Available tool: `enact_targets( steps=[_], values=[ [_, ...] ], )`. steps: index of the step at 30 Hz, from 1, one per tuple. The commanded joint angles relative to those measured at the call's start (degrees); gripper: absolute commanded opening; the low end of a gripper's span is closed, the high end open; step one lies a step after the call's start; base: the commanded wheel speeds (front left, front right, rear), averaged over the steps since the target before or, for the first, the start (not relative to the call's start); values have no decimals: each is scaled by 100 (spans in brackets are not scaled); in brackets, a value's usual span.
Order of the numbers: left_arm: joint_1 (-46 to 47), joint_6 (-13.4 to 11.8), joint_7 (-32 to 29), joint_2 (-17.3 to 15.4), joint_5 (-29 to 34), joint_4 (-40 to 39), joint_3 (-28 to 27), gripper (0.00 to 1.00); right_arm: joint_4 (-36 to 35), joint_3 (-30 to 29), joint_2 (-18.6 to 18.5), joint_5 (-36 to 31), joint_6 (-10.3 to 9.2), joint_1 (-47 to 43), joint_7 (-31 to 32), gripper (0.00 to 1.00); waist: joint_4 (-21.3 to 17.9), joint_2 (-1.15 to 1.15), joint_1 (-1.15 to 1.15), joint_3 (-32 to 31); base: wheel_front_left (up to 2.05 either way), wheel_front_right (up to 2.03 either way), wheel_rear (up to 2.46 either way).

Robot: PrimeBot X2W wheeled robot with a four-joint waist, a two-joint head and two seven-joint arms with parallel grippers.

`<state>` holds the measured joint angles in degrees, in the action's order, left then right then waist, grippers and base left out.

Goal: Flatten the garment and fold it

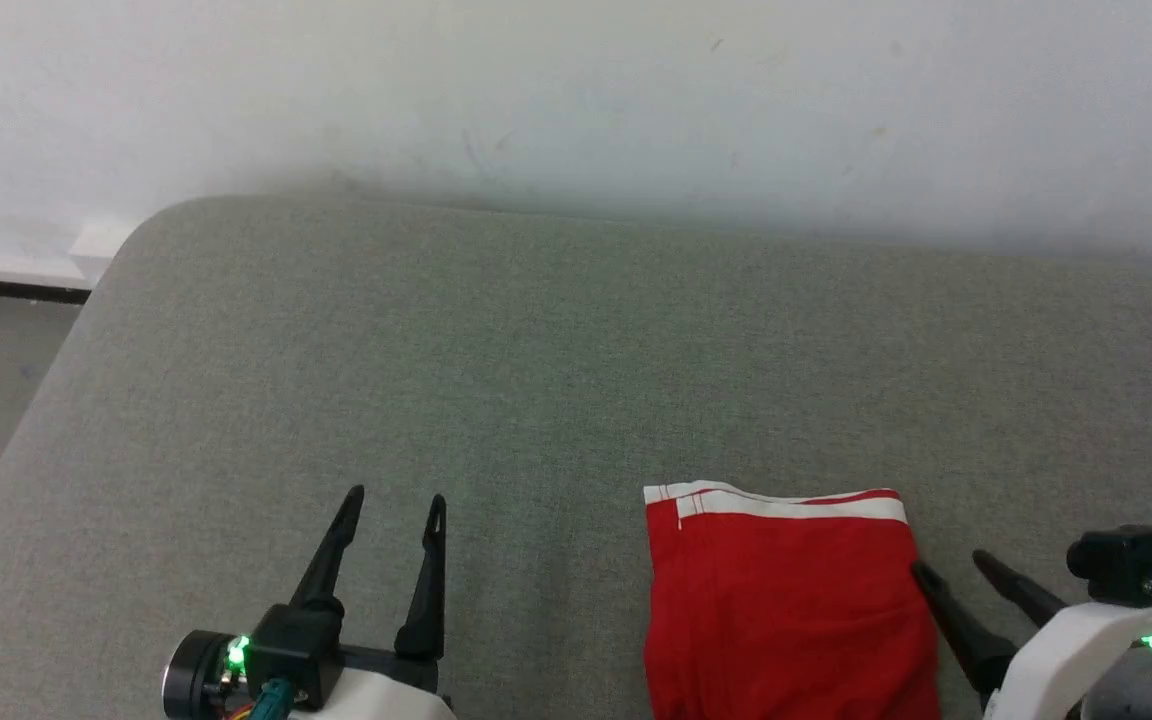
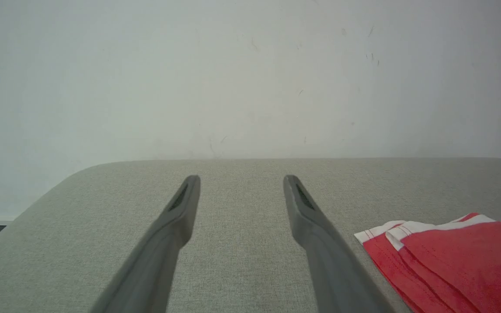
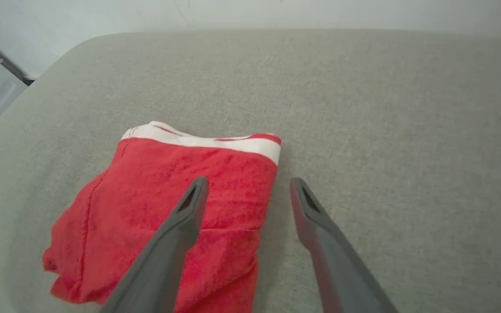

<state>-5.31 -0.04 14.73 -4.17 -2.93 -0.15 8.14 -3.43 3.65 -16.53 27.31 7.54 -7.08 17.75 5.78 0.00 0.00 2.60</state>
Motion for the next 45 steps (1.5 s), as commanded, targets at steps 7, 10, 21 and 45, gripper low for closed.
enact_targets(
  steps=[7, 10, 21, 45],
  values=[
    [280, 63, 27, 41, 61, 59, 74, 100, 681, 190, -100, 960, -5, 442, 1224, 100, 401, 0, 0, 386, 0, 0, 0],
    [339, 59, 27, 51, 77, 71, 91, 100, 1076, 215, -27, 1073, -5, 579, 1550, 100, 536, 0, 0, 462, 0, 0, 0],
    [352, 71, 27, 61, 121, 103, 77, 100, 1693, 969, 4, 849, -5, 827, 1573, 0, 615, 0, 0, 434, 0, 0, 0],
    [1459, 207, 27, 91, 461, -47, 1022, 100, 1298, 3099, -3860, -351, -5, 3155, 556, 0, -1520, 0, 0, 1875, 0, 0, 0]
  ],
)
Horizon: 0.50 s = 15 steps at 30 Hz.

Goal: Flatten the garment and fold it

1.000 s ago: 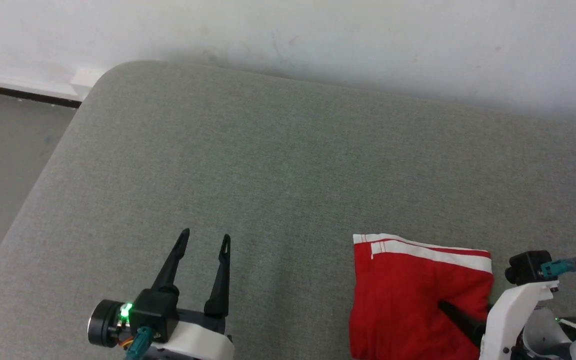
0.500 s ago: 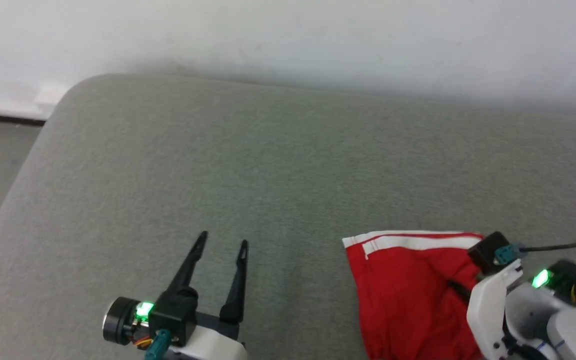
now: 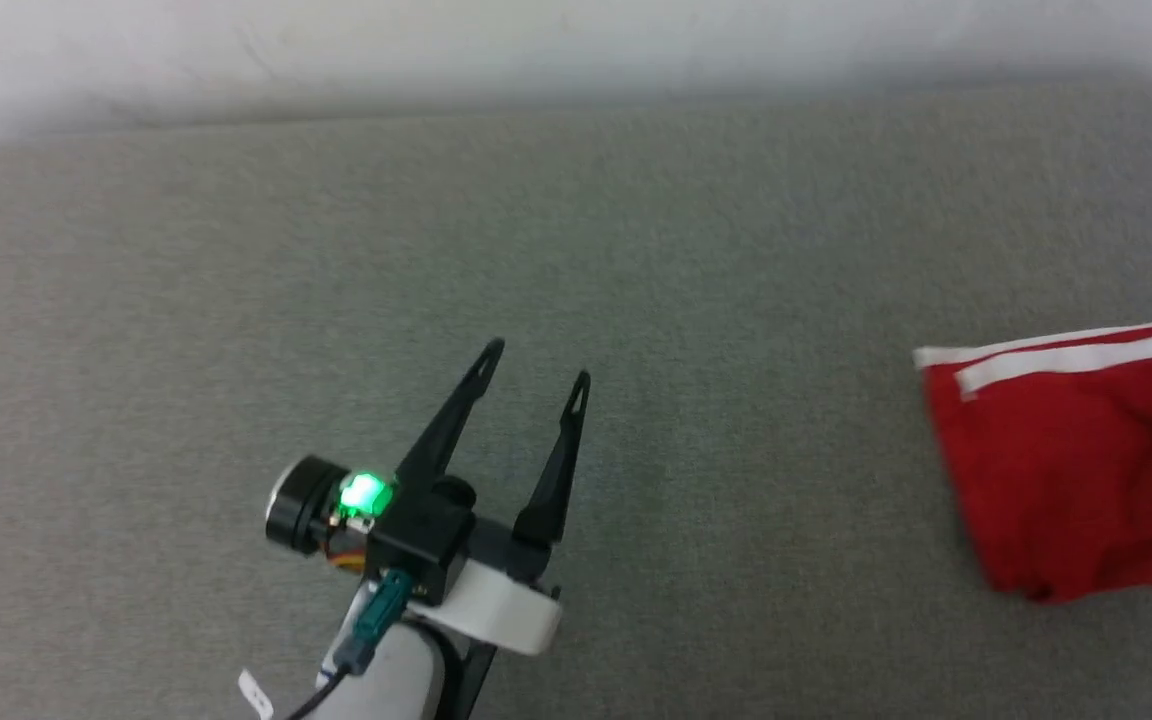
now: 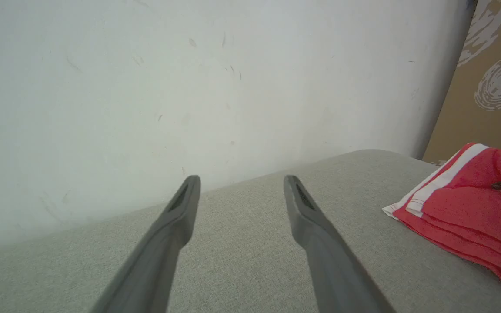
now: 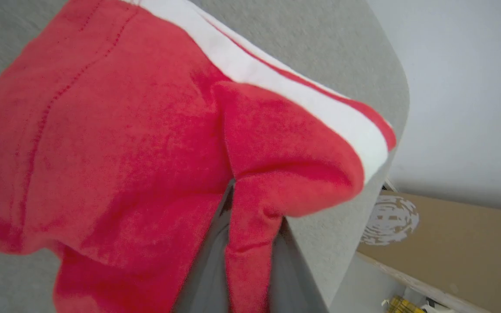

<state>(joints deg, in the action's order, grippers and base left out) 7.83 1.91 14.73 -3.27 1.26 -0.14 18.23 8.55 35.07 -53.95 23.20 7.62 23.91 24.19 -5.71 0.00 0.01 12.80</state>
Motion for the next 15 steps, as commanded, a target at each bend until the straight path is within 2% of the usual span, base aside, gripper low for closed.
enact_targets(
  steps=[1, 6, 11, 15],
  values=[
    [231, 12, 27, -4, 39, -79, 22, 100, 220, -89, -257, 98, -13, 46, -174, 0, -360, 0, -1, 976, 0, 0, 0],
    [583, 39, 27, -56, 16, -200, 90, 100, 994, -479, -834, -56, -13, -30, -791, 0, -187, 0, -1, 1439, 0, 0, 0],
    [809, -15, 27, -98, 7, -227, 140, 100, 1886, -1140, -957, -175, -13, -142, -1450, 0, 18, 0, -1, 1815, 0, 0, 0],
    [911, -46, 27, -88, -24, -287, 238, 100, 2569, -1633, -934, -232, -13, -263, -1703, 0, 178, 0, -1, 2014, 0, 0, 0]
  ],
)
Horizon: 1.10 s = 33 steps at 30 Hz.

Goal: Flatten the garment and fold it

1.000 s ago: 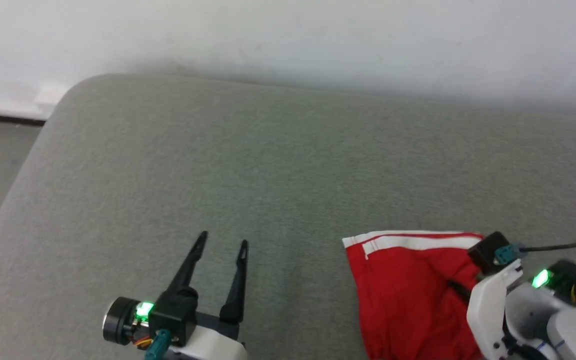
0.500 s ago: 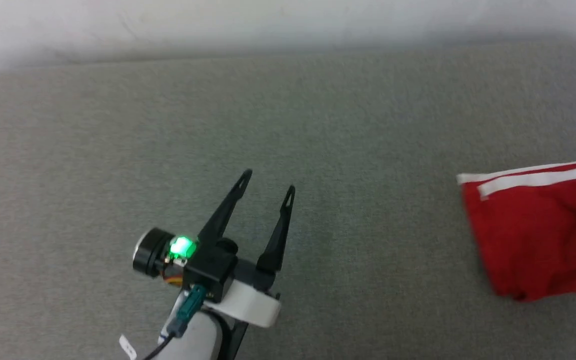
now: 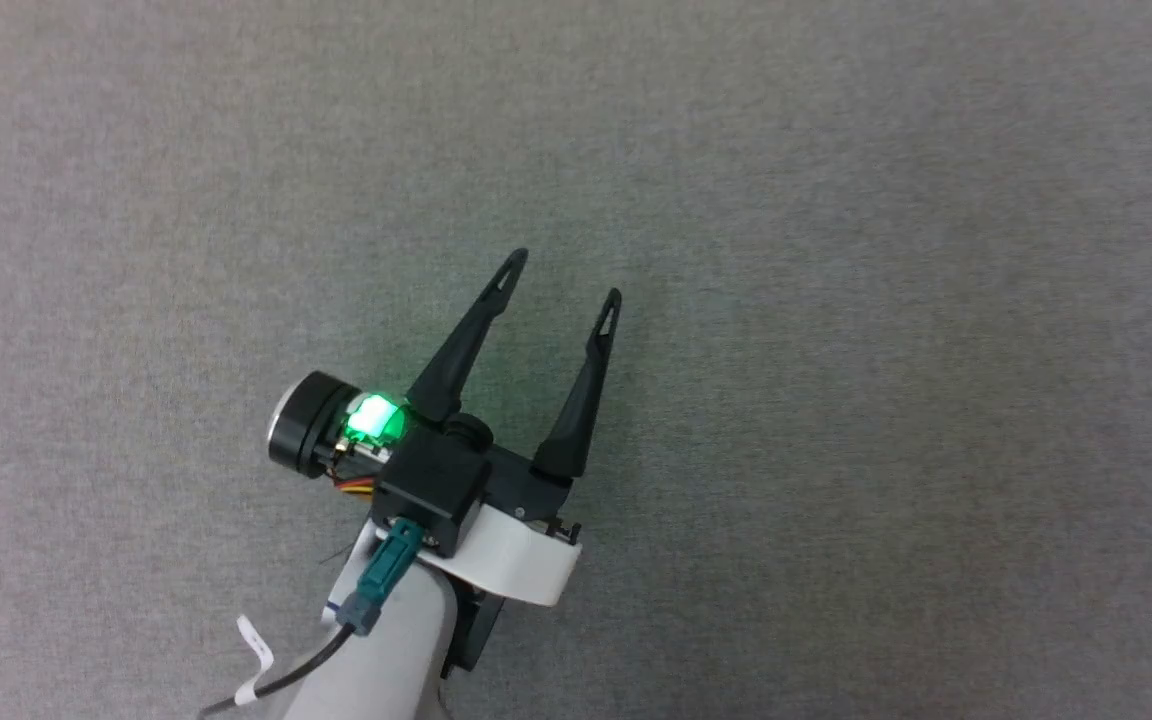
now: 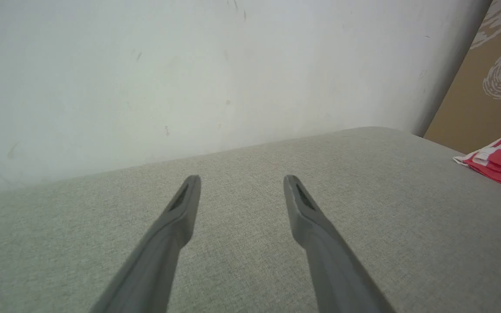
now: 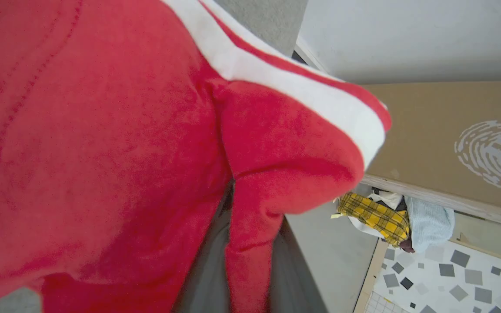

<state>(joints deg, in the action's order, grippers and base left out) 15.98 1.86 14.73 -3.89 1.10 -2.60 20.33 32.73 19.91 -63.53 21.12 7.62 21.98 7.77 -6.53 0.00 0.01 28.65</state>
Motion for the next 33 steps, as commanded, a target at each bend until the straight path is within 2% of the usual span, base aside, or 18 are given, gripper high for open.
enact_targets(
  steps=[1, 10, 11, 12, 19, 25, 29, 31, 33],
  values=[
    [112, -49, 27, -24, -12, -51, 51, 100, 298, -218, 57, -26, -13, -100, -102, 0, 292, 0, -1, 470, 0, 0, 0],
    [194, -119, 27, -97, -56, -26, 129, 100, 1177, -971, 393, -390, -13, -69, -485, 0, 384, 0, -1, 560, 0, 0, 0],
    [188, -130, 27, -108, -66, -13, 125, 100, 1241, -1043, 417, -458, -13, -54, -515, 57, 376, 0, -1, 523, 0, 0, 0],
    [177, -143, 27, -117, -75, 1, 121, 100, 1308, -1124, 443, -517, -13, -41, -535, 100, 364, 0, -1, 479, 0, 0, 0],
    [22, -208, 27, -128, -163, 105, 117, 100, 1373, -1389, 530, -777, -13, -20, -553, 100, 249, 0, -1, 1, 0, 0, 0],
    [-306, -288, 27, -92, -289, 227, 63, 100, 847, -1550, 641, -751, -13, 122, -624, 100, 101, 0, -1, -761, 0, 0, 0],
    [-636, -368, 27, -64, -438, 279, -106, 100, 175, -1818, 1007, -534, -13, 430, -854, 100, 49, 0, -1, -1305, 0, 0, 0],
    [-826, -417, 27, -1, -785, 292, -353, 100, -192, -2041, 1357, -362, -13, 579, -1041, 100, 61, 0, -1, -1561, 0, 0, 0],
    [-945, -444, 27, -8, -730, 337, -468, 100, -591, -2117, 1693, -317, -13, 604, -1177, 100, 94, 0, -1, -1800, 0, 0, 0]
  ],
)
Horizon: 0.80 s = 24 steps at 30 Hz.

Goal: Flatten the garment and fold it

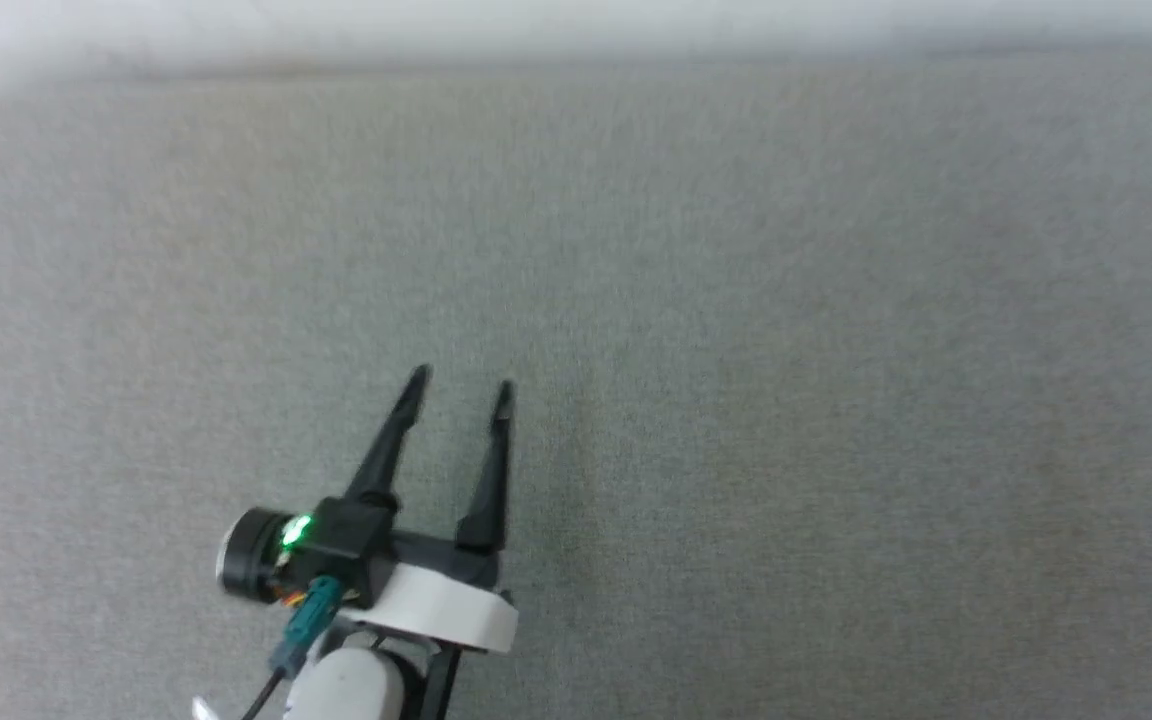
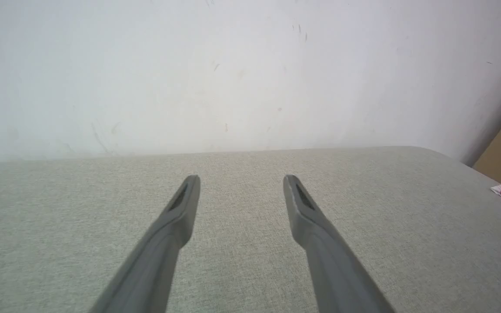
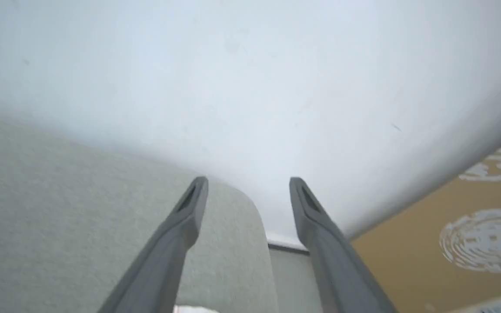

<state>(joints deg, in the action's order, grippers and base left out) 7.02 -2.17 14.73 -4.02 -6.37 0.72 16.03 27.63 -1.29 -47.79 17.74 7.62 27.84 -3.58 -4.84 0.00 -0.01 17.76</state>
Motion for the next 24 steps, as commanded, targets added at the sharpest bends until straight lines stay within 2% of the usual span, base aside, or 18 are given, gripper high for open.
enact_targets(
  steps=[1, 7, 13, 18, 24],
  values=[
    [-111, -72, 27, 12, -4, 11, -125, 100, -280, -2, 277, 3, -13, -18, -96, 100, -51, 0, 1, -829, 0, 0, 0],
    [-439, -154, 27, -24, 123, 30, -437, 100, -1471, -130, 1310, -157, -13, -550, -265, 100, 96, 0, 1, -1353, 0, 0, 0],
    [-748, -181, 27, -40, 178, 109, -579, 100, -2411, -366, 2322, -379, -13, -1524, -366, 100, 311, 0, 1, -1638, 0, 0, 0],
    [-974, -215, 27, -33, 177, 134, -676, 100, -2869, -500, 3113, -601, -13, -2307, -473, 100, 461, 0, 1, -1771, 0, 0, 0],
    [-1190, -217, 27, -30, 203, 219, -724, 100, -3020, -404, 3930, -916, -13, -3135, -740, 100, 568, 0, 1, -1873, 0, 0, 0]
  ],
)
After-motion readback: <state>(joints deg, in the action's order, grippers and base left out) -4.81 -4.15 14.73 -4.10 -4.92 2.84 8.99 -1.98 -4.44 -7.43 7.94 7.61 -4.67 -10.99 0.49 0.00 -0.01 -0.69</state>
